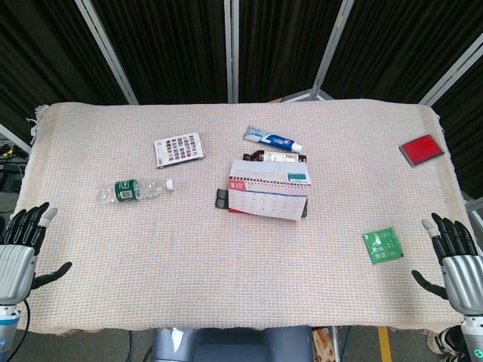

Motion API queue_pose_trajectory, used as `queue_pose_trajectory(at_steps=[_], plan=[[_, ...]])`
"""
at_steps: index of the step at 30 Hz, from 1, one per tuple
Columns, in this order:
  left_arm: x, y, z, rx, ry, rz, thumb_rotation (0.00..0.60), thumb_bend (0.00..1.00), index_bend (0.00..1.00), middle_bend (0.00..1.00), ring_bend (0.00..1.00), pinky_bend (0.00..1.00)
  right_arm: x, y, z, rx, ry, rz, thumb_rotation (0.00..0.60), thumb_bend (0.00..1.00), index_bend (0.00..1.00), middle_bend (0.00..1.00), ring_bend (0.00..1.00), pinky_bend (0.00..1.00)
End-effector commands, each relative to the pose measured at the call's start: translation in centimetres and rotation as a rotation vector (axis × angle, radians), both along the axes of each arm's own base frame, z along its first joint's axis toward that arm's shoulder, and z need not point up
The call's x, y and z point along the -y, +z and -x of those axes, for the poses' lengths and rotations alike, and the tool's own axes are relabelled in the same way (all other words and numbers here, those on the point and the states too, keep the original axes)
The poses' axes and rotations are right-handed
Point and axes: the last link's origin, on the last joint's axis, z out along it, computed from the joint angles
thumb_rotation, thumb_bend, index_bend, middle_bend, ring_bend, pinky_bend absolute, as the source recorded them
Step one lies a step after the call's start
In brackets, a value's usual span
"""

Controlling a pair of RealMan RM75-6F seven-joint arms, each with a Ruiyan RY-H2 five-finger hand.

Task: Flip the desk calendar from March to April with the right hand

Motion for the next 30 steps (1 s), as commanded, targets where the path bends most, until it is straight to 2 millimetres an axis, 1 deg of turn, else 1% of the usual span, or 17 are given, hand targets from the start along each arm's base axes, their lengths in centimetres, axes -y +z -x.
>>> queue_pose_trajectory(at_steps=[1,9,13,14,15,16,17,18,19,20,21,22,24,25,27,28,30], plan=[[0.0,0.0,0.0,0.000,0.000,0.000,0.600,0.09,0.00,0.00,0.00,0.00,0.0,0.0,0.0,0.000,0.000,-0.001,0.600,0.11,0.00,0.00,0.00,0.00],[0.0,0.2,0.0,0.007,0.001,-0.008,0.600,0.09,0.00,0.00,0.00,0.00,0.0,-0.2,-0.1,0.001,0.002,-0.006,0.600,0.11,0.00,0.00,0.00,0.00],[0.0,0.5,0.0,0.017,-0.002,-0.019,0.600,0.09,0.00,0.00,0.00,0.00,0.3,-0.4,-0.9,0.027,0.026,-0.014,0.600,0.11,0.00,0.00,0.00,0.00],[0.0,0.6,0.0,0.019,-0.002,-0.021,0.600,0.09,0.00,0.00,0.00,0.00,0.4,-0.5,-1.3,0.041,0.033,-0.019,0.600,0.11,0.00,0.00,0.00,0.01],[0.0,0.6,0.0,0.021,-0.002,-0.023,0.600,0.09,0.00,0.00,0.00,0.00,0.5,-0.7,-1.6,0.056,0.040,-0.024,0.600,0.11,0.00,0.00,0.01,0.08],[-0.1,0.7,0.0,0.024,-0.002,-0.024,0.600,0.09,0.00,0.00,0.00,0.00,0.7,-0.9,-2.2,0.079,0.049,-0.029,0.600,0.11,0.00,0.02,0.04,0.16],[-0.1,0.7,0.0,0.025,-0.002,-0.025,0.600,0.09,0.00,0.00,0.00,0.00,0.9,-1.1,-2.6,0.090,0.055,-0.032,0.600,0.12,0.00,0.07,0.12,0.28],[-0.1,0.8,0.0,0.026,-0.002,-0.025,0.600,0.09,0.00,0.00,0.00,0.00,1.3,-1.4,-3.3,0.118,0.066,-0.037,0.600,0.12,0.00,0.19,0.25,0.44],[-0.1,0.8,0.0,0.027,-0.002,-0.025,0.600,0.09,0.00,0.00,0.00,0.00,1.7,-1.8,-4.0,0.144,0.072,-0.044,0.600,0.13,0.00,0.29,0.34,0.52],[-0.1,0.8,0.0,0.028,-0.001,-0.025,0.600,0.09,0.00,0.00,0.00,0.00,2.1,-2.3,-4.8,0.175,0.072,-0.058,0.600,0.15,0.00,0.42,0.45,0.60],[-0.1,0.9,0.0,0.030,-0.001,-0.027,0.600,0.09,0.00,0.00,0.00,0.00,2.8,-3.3,-6.0,0.237,0.066,-0.093,0.600,0.19,0.00,0.52,0.54,0.65],[-0.1,0.9,0.0,0.032,-0.001,-0.028,0.600,0.09,0.00,0.00,0.00,0.00,3.2,-3.7,-6.6,0.269,0.057,-0.112,0.600,0.23,0.00,0.59,0.60,0.70],[-0.2,1.1,0.0,0.035,0.000,-0.032,0.600,0.09,0.00,0.00,0.00,0.00,4.1,-4.9,-8.1,0.358,0.035,-0.164,0.600,0.33,0.00,0.70,0.70,0.76],[-0.2,1.2,0.0,0.039,0.001,-0.035,0.600,0.09,0.00,0.00,0.00,0.00,4.8,-5.8,-9.2,0.434,0.012,-0.204,0.600,0.38,0.00,0.74,0.75,0.79],[-0.2,1.4,0.1,0.046,0.001,-0.040,0.600,0.09,0.00,0.00,0.00,0.00,5.7,-6.9,-10.4,0.525,-0.027,-0.247,0.600,0.46,0.00,0.79,0.80,0.82],[-0.2,1.5,0.1,0.052,0.001,-0.044,0.600,0.09,0.00,0.00,0.00,0.00,6.3,-7.6,-11.2,0.599,-0.059,-0.277,0.600,0.48,0.00,0.80,0.81,0.82],[-0.2,1.7,0.1,0.058,0.001,-0.048,0.600,0.09,0.00,0.00,0.00,0.00,6.8,-8.7,-12.1,0.710,-0.114,-0.326,0.600,0.51,0.00,0.81,0.82,0.83]])
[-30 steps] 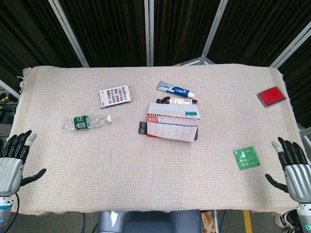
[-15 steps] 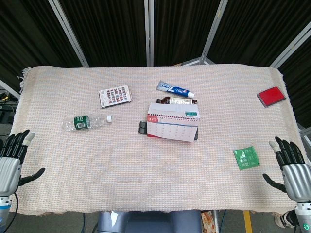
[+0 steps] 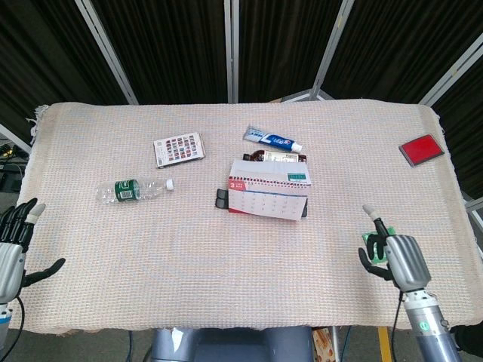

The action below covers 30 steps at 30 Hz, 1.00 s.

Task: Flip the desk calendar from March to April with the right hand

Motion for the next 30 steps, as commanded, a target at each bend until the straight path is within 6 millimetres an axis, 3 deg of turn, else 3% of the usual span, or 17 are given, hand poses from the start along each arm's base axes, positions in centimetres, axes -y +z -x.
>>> queue_pose_trajectory(at_steps=[1,6,11,23,30], plan=[[0.0,0.3,0.0,0.008,0.000,-0.007,0.600,0.09,0.00,0.00,0.00,0.00,2.2,-3.4,-4.0,0.316,-0.107,-0.178,0.600,0.51,0.00,0.81,0.82,0.83],[-0.1,0.8,0.2,0.016,0.003,-0.019,0.600,0.09,0.00,0.00,0.00,0.00,3.3,-6.7,-6.1,0.626,-0.283,-0.445,0.600,0.50,0.00,0.81,0.82,0.83],[-0.1,1.1,0.3,0.023,0.002,-0.028,0.600,0.09,0.00,0.00,0.00,0.00,4.3,-8.4,-6.7,0.750,-0.359,-0.547,0.600,0.48,0.00,0.79,0.81,0.83],[-0.1,1.1,0.3,0.024,0.003,-0.029,0.600,0.09,0.00,0.00,0.00,0.00,4.3,-12.5,-7.4,0.849,-0.412,-0.595,0.600,0.45,0.00,0.78,0.81,0.83],[-0.2,1.2,0.5,0.032,0.005,-0.029,0.600,0.09,0.00,0.00,0.00,0.00,5.0,-13.8,-5.7,0.858,-0.489,-0.571,0.600,0.45,0.00,0.78,0.81,0.82]])
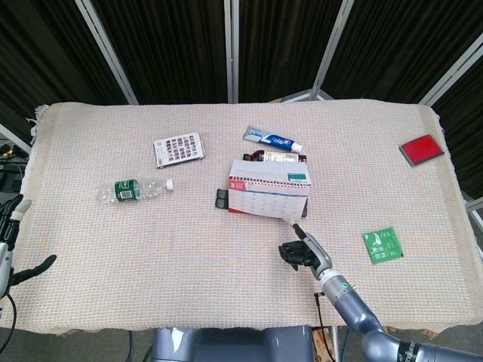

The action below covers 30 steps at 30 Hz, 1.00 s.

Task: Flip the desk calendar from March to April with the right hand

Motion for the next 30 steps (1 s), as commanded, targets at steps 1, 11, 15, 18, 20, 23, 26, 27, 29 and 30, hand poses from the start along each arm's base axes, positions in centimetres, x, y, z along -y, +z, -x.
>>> queue_pose_trajectory(at_steps=[1,11,15,18,20,23,26,27,29,30], plan=[[0.0,0.0,0.0,0.001,-0.001,0.000,0.600,0.09,0.00,0.00,0.00,0.00,0.2,-0.5,0.8,-0.002,-0.038,-0.007,0.600,0.45,0.00,0.78,0.81,0.82],[0.1,-0.3,-0.3,-0.005,-0.013,0.011,0.600,0.09,0.00,0.00,0.00,0.00,0.8,-0.7,2.1,0.012,-0.097,0.003,0.600,0.45,0.00,0.78,0.81,0.82],[0.1,-0.4,-0.4,-0.006,-0.016,0.013,0.600,0.09,0.00,0.00,0.00,0.00,1.0,-0.7,2.3,0.009,-0.103,0.009,0.600,0.45,0.00,0.78,0.81,0.82],[0.1,-0.4,-0.4,-0.006,-0.017,0.013,0.600,0.09,0.00,0.00,0.00,0.00,1.2,-0.6,2.2,0.014,-0.100,0.012,0.600,0.45,0.00,0.78,0.81,0.82],[0.1,-0.4,-0.4,-0.005,-0.018,0.013,0.600,0.09,0.00,0.00,0.00,0.00,1.4,-0.6,2.2,0.005,-0.089,0.015,0.600,0.45,0.00,0.78,0.81,0.82],[0.1,-0.3,-0.4,-0.002,-0.019,0.012,0.600,0.09,0.00,0.00,0.00,0.00,2.0,-0.8,2.1,0.001,-0.092,0.015,0.600,0.46,0.00,0.78,0.81,0.83],[0.3,-0.2,-0.5,0.000,-0.022,0.011,0.600,0.09,0.00,0.00,0.00,0.00,2.5,-1.1,2.0,0.000,-0.095,0.006,0.600,0.46,0.00,0.78,0.81,0.83],[0.3,-0.2,-0.5,-0.001,-0.025,0.010,0.600,0.09,0.00,0.00,0.00,0.00,2.6,-1.2,1.9,-0.001,-0.095,0.006,0.600,0.46,0.00,0.78,0.81,0.83],[0.5,-0.1,-0.6,-0.001,-0.033,0.006,0.600,0.09,0.00,0.00,0.00,0.00,2.8,-1.4,1.8,-0.007,-0.092,0.005,0.600,0.47,0.00,0.78,0.81,0.83],[0.6,0.0,-0.7,0.001,-0.038,0.004,0.600,0.09,0.00,0.00,0.00,0.00,3.0,-1.5,1.7,-0.011,-0.090,0.005,0.600,0.47,0.00,0.78,0.81,0.83]])
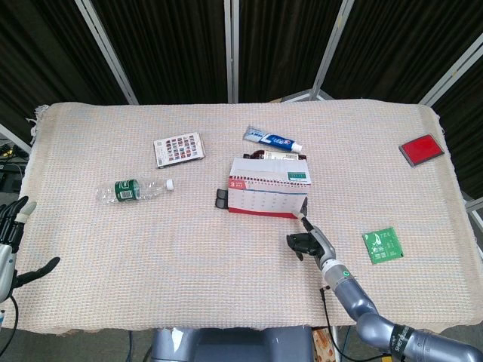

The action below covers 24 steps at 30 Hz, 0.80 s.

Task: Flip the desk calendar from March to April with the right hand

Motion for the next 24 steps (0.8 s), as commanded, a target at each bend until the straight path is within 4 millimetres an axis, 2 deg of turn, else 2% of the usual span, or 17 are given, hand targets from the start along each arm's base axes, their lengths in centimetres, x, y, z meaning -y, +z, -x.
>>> queue_pose_trajectory(at_steps=[1,11,24], plan=[[0.3,0.2,-0.2,0.003,-0.013,-0.006,0.600,0.09,0.00,0.00,0.00,0.00,0.5,-0.3,-0.4,-0.006,0.004,0.003,0.600,0.47,0.00,0.78,0.81,0.83],[0.3,0.6,0.0,0.019,-0.014,-0.015,0.600,0.09,0.00,0.00,0.00,0.00,1.0,-0.6,-3.4,0.004,0.065,0.003,0.600,0.47,0.00,0.78,0.81,0.83],[0.4,0.8,-0.1,0.025,-0.017,-0.016,0.600,0.09,0.00,0.00,0.00,0.00,1.9,1.4,-6.9,0.024,0.131,0.029,0.600,0.47,0.00,0.78,0.81,0.82]])
